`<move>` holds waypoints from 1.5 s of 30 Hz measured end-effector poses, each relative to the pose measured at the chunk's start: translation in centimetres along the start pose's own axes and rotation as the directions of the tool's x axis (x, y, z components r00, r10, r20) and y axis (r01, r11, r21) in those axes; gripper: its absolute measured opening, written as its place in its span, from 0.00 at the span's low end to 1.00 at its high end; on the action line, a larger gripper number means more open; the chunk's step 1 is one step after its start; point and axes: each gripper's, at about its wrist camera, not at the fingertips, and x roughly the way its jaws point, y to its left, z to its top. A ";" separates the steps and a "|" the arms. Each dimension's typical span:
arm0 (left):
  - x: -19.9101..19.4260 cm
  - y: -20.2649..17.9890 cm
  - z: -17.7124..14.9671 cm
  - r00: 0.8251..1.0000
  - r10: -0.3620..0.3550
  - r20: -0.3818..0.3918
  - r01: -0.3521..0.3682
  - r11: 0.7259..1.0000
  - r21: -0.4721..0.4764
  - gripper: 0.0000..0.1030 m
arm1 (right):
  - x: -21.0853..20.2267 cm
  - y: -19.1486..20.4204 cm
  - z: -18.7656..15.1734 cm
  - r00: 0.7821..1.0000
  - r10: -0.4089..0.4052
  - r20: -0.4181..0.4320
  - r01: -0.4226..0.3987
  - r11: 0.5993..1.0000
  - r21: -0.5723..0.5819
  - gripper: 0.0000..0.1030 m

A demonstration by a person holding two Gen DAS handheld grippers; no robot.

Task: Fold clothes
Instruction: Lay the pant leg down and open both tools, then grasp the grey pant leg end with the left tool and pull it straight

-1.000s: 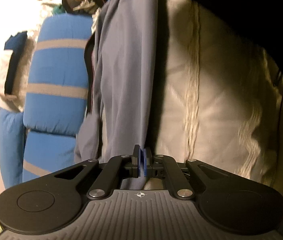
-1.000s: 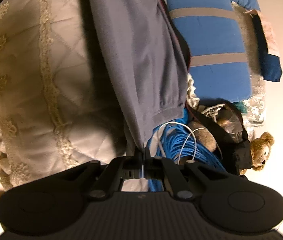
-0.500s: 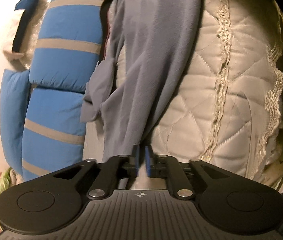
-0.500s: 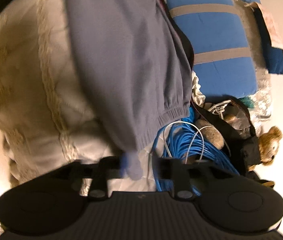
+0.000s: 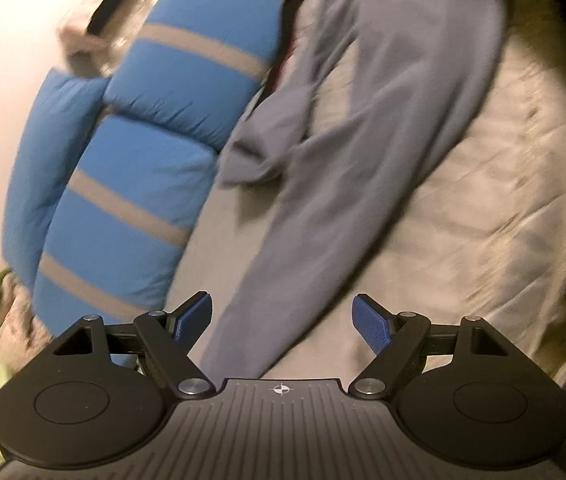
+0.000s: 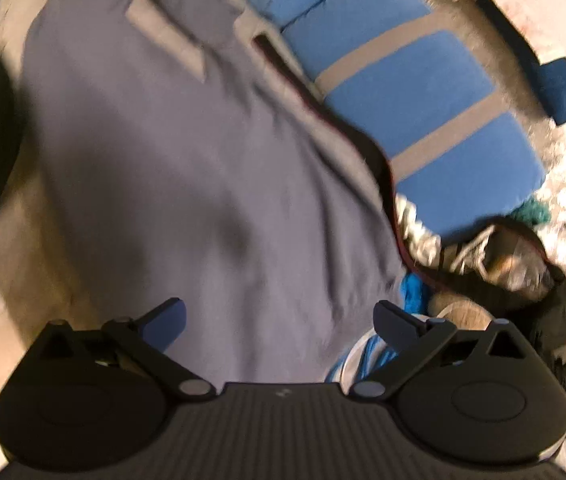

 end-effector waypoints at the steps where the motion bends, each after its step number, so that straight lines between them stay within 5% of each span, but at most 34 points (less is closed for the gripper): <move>1: 0.3 0.8 -0.6 1.000 0.004 -0.014 -0.004 1.000 -0.010 0.74 | 0.3 -0.4 0.9 1.000 0.000 0.015 0.000 1.000 0.006 1.00; 11: 2.1 8.7 -7.4 0.989 0.007 -0.145 -0.032 0.985 -0.167 0.74 | 4.3 -1.7 11.0 0.987 0.029 0.155 -0.038 0.998 0.053 1.00; 18: 4.4 10.2 -11.3 0.987 0.035 -0.157 -0.050 0.995 -0.087 0.74 | 4.8 -0.7 18.2 0.967 0.072 0.243 -0.095 0.992 0.082 1.00; 23: 7.5 9.2 -12.8 0.992 0.012 -0.128 -0.020 0.998 -0.062 0.74 | 3.5 1.4 22.4 0.972 0.032 0.234 -0.070 0.985 0.156 1.00; 33: 11.8 6.6 -13.3 0.997 0.060 -0.048 -0.052 0.986 0.162 0.72 | 1.1 8.6 23.6 0.936 0.156 0.316 -0.241 0.937 0.252 1.00; 38: 12.9 6.4 -12.9 0.999 -0.002 -0.046 0.014 0.966 0.258 0.54 | 1.9 11.6 23.1 0.899 0.229 0.374 -0.347 0.893 0.288 1.00; 39: 13.1 6.3 -12.7 0.998 -0.019 -0.059 0.034 0.962 0.270 0.38 | 2.1 11.8 23.0 0.888 0.246 0.388 -0.376 0.875 0.305 1.00; 40: 13.2 5.9 -12.8 0.996 -0.029 -0.079 0.051 0.955 0.292 0.12 | 2.3 11.9 22.8 0.878 0.258 0.402 -0.401 0.856 0.326 1.00; 41: 13.3 5.5 -12.8 0.994 -0.038 -0.101 0.068 0.946 0.316 0.02 | 2.6 12.0 22.6 0.869 0.271 0.415 -0.426 0.835 0.348 1.00; 45: 12.9 5.3 -13.3 0.990 -0.046 -0.130 0.088 0.939 0.333 0.02 | 2.8 12.1 22.2 0.852 0.288 0.437 -0.461 0.808 0.368 1.00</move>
